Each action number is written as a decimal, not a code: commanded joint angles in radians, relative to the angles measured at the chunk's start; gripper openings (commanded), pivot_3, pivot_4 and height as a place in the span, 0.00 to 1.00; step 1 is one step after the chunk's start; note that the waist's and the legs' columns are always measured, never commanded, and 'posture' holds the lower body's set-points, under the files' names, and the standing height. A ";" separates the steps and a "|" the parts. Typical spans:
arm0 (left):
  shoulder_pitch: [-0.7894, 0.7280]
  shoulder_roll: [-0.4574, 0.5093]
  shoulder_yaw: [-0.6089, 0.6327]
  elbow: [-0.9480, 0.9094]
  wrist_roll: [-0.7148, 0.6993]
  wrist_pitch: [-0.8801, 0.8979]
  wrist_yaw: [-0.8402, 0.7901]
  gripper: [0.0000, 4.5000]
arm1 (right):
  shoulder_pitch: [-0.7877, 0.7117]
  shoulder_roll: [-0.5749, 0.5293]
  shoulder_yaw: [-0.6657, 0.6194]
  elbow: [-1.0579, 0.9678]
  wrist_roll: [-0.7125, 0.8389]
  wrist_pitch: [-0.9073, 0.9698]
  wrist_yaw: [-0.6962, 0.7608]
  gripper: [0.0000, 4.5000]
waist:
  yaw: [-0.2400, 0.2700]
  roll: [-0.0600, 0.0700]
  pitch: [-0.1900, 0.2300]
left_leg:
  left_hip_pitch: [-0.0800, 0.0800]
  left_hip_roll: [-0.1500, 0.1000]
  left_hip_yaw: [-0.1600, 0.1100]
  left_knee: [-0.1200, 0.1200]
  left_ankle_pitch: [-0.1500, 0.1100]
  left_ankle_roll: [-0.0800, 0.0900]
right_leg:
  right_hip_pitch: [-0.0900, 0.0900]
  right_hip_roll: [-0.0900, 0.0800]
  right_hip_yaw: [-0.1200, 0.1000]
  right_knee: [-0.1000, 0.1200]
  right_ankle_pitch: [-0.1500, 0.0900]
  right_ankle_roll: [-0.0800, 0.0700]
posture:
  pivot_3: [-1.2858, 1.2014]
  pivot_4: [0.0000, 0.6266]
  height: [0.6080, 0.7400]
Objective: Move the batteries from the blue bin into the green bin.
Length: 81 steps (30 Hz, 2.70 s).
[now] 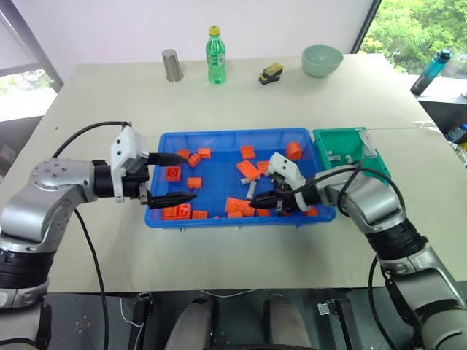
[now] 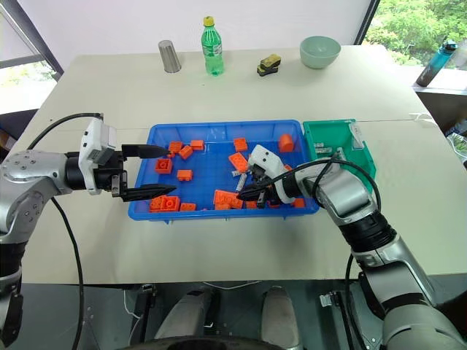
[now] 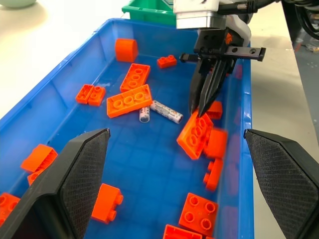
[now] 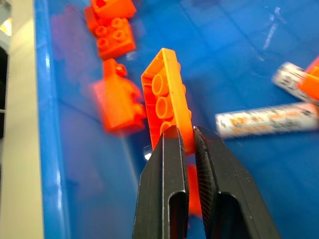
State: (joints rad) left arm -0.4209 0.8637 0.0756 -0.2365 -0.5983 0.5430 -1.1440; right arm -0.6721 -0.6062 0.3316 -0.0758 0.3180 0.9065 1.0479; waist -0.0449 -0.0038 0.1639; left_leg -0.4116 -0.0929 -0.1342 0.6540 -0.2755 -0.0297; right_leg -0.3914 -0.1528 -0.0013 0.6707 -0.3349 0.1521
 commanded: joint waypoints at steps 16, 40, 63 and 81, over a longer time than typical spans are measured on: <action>-0.027 -0.006 0.023 -0.001 0.011 -0.022 0.022 1.00 | -0.233 0.353 0.120 0.217 -0.118 -0.139 -0.158 0.24 | -0.024 0.000 0.000 | 0.000 0.000 -0.002 -0.001 0.000 0.000 | -0.002 0.000 0.000 0.007 0.000 0.000 | 0.52 0.24 0.90; -0.023 -0.003 0.033 0.003 0.018 -0.035 0.019 1.00 | -0.498 0.063 0.207 0.751 -0.385 -1.332 0.542 0.53 | -0.028 -0.001 0.000 | 0.000 0.000 -0.001 -0.001 0.000 0.000 | -0.004 0.000 0.000 0.009 0.000 0.000 | 0.52 0.24 0.90; 0.010 0.011 0.080 -0.054 0.000 -0.002 0.057 1.00 | -0.623 0.265 0.241 1.243 -0.687 -1.696 0.323 0.53 | -0.037 0.000 0.000 | 0.001 0.000 -0.003 -0.001 0.001 -0.001 | -0.003 0.001 -0.001 0.009 0.000 0.000 | 0.52 0.24 0.90; -0.004 0.002 0.075 -0.039 -0.005 0.000 0.063 1.00 | -0.513 0.193 0.043 0.943 -0.462 -1.417 0.446 0.01 | -0.051 0.000 0.000 | 0.002 0.000 -0.006 -0.002 0.001 -0.002 | -0.002 0.002 -0.001 0.010 0.000 0.000 | 0.52 0.24 0.90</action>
State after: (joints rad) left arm -0.4073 0.8623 0.1359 -0.2645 -0.5917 0.5440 -1.0809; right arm -1.1870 -0.3887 0.4560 1.0146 -0.2458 -0.6618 1.4764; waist -0.0961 -0.0042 0.1638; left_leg -0.4099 -0.0930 -0.1400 0.6521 -0.2745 -0.0316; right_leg -0.3930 -0.1511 -0.0024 0.6804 -0.3349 0.1521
